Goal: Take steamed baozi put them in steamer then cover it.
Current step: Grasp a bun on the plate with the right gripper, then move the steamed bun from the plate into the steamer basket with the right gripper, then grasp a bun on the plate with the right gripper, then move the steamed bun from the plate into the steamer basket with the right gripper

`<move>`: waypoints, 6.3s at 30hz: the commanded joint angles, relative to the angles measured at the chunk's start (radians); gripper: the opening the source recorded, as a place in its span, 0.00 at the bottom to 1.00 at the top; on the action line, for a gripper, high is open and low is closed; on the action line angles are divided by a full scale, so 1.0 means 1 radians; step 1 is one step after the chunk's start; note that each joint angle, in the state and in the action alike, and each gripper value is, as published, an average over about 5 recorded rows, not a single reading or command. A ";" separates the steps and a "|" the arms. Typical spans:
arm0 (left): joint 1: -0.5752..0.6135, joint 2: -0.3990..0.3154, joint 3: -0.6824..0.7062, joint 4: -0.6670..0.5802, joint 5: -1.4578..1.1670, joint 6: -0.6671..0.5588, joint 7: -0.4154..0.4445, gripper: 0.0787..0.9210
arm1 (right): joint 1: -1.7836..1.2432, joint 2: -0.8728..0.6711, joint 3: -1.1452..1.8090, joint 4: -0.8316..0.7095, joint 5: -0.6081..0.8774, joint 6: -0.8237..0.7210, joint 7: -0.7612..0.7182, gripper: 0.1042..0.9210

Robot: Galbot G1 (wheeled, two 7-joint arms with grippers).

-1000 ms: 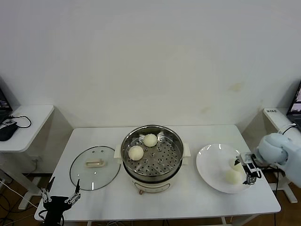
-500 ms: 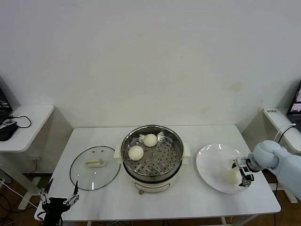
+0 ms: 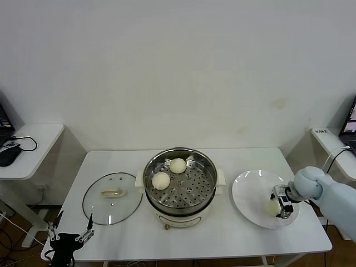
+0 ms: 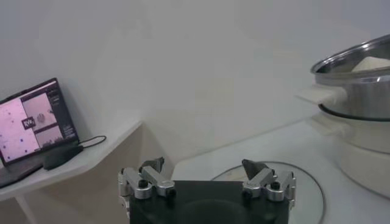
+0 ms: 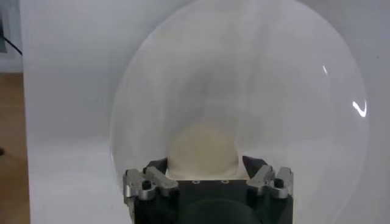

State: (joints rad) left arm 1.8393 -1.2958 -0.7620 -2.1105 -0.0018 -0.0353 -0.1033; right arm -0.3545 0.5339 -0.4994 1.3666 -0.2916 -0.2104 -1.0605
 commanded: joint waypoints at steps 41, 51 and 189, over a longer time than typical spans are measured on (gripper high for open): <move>0.005 0.000 -0.022 -0.039 -0.013 0.001 0.000 0.88 | 0.986 0.461 -0.762 0.265 0.480 0.044 0.037 0.68; 0.005 -0.017 -0.034 -0.041 -0.014 -0.001 -0.001 0.88 | 0.910 0.524 -0.837 0.277 0.322 0.219 0.095 0.68; -0.004 0.031 -0.003 -0.038 0.011 0.007 0.002 0.88 | 0.735 -0.011 -0.416 0.076 0.346 -0.126 -0.085 0.63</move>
State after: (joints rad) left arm 1.8365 -1.2650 -0.7683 -2.1460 0.0085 -0.0272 -0.1012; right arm -0.0609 0.6124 -0.5564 1.1675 -0.2249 -0.2199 -1.1450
